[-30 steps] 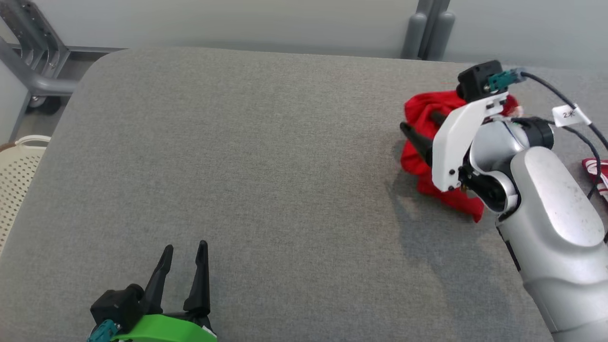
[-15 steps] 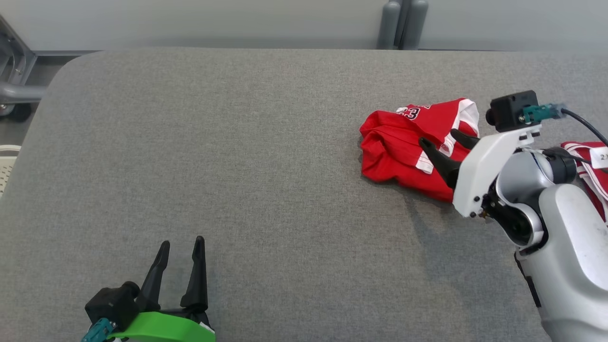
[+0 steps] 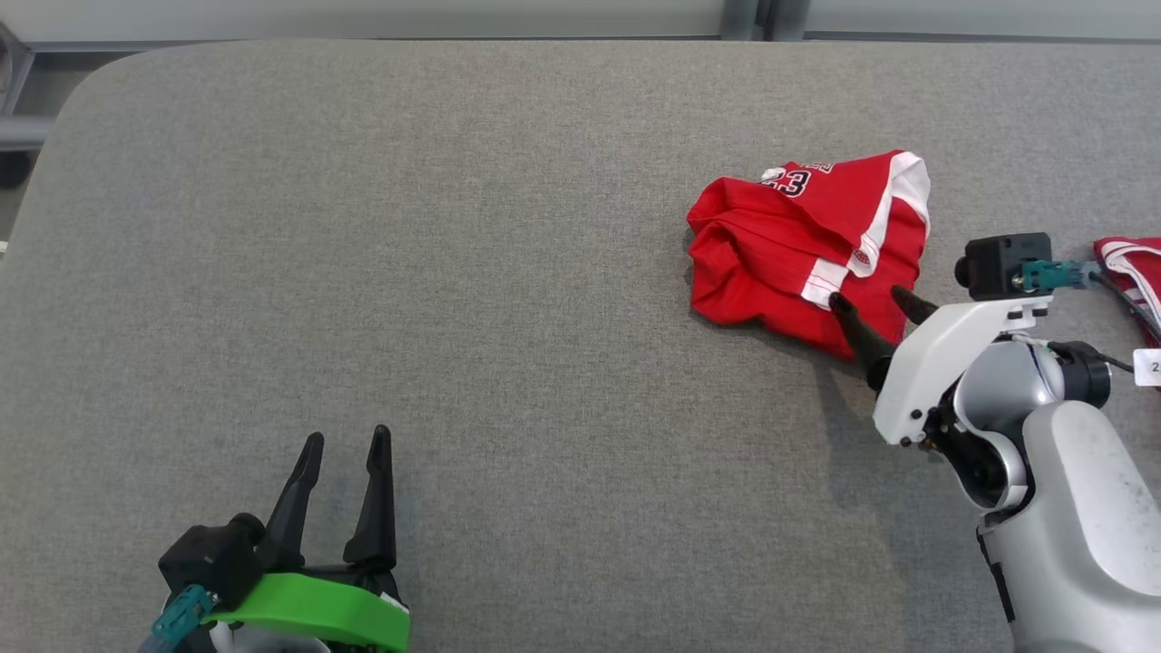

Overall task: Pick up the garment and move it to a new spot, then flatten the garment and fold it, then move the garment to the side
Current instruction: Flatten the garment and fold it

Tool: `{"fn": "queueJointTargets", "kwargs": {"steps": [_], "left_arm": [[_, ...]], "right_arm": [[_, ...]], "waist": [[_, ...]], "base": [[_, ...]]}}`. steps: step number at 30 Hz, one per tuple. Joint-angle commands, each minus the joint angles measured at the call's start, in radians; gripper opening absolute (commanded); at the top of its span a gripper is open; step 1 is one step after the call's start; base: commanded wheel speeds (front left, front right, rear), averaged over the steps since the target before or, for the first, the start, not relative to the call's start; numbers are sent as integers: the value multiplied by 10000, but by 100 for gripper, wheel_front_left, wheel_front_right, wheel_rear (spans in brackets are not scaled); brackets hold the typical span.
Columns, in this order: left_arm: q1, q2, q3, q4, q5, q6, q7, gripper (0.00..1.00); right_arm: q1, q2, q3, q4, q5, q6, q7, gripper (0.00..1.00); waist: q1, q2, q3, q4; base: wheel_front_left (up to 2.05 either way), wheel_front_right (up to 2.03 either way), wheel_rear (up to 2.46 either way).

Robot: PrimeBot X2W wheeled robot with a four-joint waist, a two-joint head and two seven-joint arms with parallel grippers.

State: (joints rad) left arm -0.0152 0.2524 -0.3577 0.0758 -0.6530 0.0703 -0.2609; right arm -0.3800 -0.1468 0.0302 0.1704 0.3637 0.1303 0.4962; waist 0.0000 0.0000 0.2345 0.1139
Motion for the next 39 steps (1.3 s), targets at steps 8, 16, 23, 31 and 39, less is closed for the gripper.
{"fn": "queueJointTargets", "kwargs": {"steps": [8, 16, 23, 31, 39], "left_arm": [[-107, -11, -29, 97, 46, -4, -20, 100], [26, -54, 58, -7, 33, 31, -31, 100], [-180, -21, 6, -21, 108, -57, -33, 100], [-325, 15, 2, 5, 129, -70, -33, 100], [-461, -94, -52, 98, 81, -97, -29, 100]], "right_arm": [[4, -115, 291, 126, -101, 4, -823, 27], [1030, -488, -49, -1030, -5, 6, -667, 0], [747, -345, -632, -544, -507, 4, -1026, 0], [62, -33, -468, 480, -723, 4, -1377, 0], [-519, 62, -417, 1271, -839, 4, -1607, 0]], "waist": [[0, 0, -72, 245], [0, 0, -10, 295], [0, 0, 245, 357], [0, 0, 416, 449], [0, 0, 551, 633]], "base": [[0, 0, 0], [0, 0, 0], [0, 0, 0], [0, 0, 0], [0, 0, 0]]}}
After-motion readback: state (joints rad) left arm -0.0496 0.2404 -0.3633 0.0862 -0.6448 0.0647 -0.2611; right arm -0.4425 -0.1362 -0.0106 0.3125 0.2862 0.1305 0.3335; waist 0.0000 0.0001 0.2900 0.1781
